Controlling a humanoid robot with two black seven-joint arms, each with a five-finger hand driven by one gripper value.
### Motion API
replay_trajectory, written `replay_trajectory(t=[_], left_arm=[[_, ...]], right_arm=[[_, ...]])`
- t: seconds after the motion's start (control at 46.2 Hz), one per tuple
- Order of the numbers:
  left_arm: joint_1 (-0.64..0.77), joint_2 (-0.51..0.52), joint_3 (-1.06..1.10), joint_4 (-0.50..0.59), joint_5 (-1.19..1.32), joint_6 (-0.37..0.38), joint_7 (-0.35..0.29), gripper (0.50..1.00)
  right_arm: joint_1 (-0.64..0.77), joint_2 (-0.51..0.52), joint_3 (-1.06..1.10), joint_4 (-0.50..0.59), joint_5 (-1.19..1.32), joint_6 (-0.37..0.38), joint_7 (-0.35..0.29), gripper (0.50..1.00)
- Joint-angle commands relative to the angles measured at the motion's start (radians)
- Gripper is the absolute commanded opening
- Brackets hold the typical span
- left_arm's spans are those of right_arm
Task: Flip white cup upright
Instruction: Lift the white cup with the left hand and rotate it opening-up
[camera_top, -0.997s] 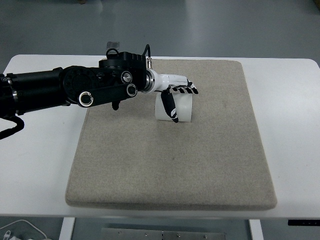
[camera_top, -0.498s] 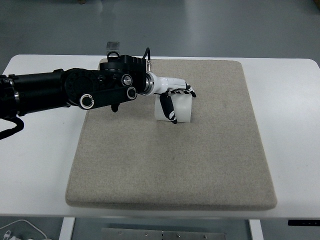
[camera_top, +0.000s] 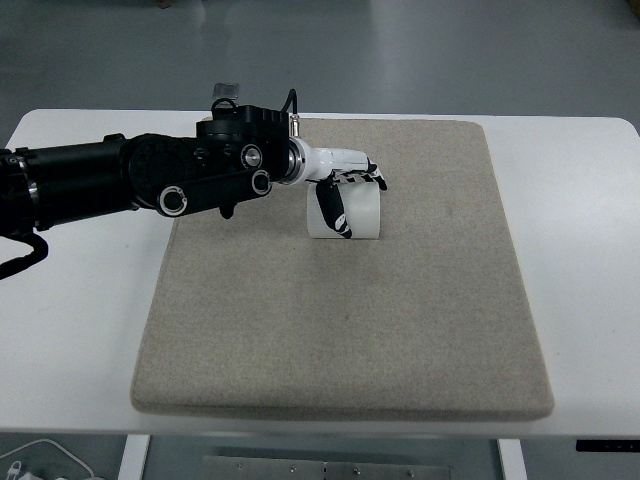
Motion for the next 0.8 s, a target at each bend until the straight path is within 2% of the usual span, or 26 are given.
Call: replay_trajectory(t=[0.0,0.173,0.542,0.65,0.78], left_arm=[[-0.001,0.009,-0.022,0.000,-0.016,-0.001,-0.002,0.500],[0.013,0.038,-0.126,0.012,-0.034,-0.019,-0.011,0.500],[0.171,0.089,-0.430,0.052,-0.116,-0.062,-0.040,0.500],[0.206,0.090,-0.510,0.057,-0.139,-0.076,-0.071,0.500],[0.247,0.090,-0.570,0.081,-0.142,-0.085,-0.144,0.500]], right_arm=[[0.000,0.000,0.000,0.000,0.000,0.000,0.000,0.930],[0.000,0.000,0.000,0.000,0.000,0.000,0.000,0.930],[0.000,0.000,0.000,0.000,0.000,0.000,0.000,0.930],[0.000,0.000,0.000,0.000,0.000,0.000,0.000,0.930],[0.000,0.000,0.000,0.000,0.000,0.000,0.000,0.930]])
